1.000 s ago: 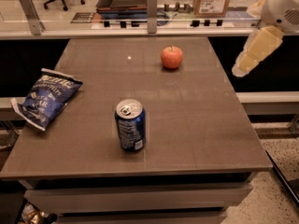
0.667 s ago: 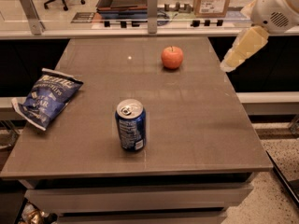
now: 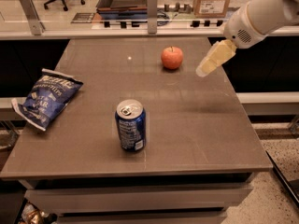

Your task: Move apple near blue chip bag

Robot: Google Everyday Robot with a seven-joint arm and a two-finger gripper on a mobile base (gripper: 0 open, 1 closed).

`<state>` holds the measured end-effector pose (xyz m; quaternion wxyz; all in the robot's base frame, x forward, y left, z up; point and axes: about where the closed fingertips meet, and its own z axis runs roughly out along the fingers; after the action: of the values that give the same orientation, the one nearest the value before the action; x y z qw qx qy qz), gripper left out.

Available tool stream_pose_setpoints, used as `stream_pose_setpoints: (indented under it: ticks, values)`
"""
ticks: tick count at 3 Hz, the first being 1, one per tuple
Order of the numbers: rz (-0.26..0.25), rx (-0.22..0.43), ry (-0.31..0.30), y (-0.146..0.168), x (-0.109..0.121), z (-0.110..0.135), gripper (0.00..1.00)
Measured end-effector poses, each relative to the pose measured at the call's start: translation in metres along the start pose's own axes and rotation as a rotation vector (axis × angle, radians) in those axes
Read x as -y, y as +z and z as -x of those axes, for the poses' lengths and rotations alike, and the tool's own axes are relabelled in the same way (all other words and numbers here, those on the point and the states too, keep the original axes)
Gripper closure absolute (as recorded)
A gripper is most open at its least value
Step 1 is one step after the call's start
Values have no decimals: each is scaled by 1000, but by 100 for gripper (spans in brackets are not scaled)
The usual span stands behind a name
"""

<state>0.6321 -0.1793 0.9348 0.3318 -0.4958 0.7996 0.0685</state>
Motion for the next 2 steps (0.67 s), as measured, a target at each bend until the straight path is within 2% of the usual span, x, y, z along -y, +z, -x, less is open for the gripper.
stream_pose_setpoints:
  ticks: [1, 2]
  values:
    - [50, 80, 23, 34, 12, 8, 0]
    - [74, 169, 39, 54, 27, 18, 0]
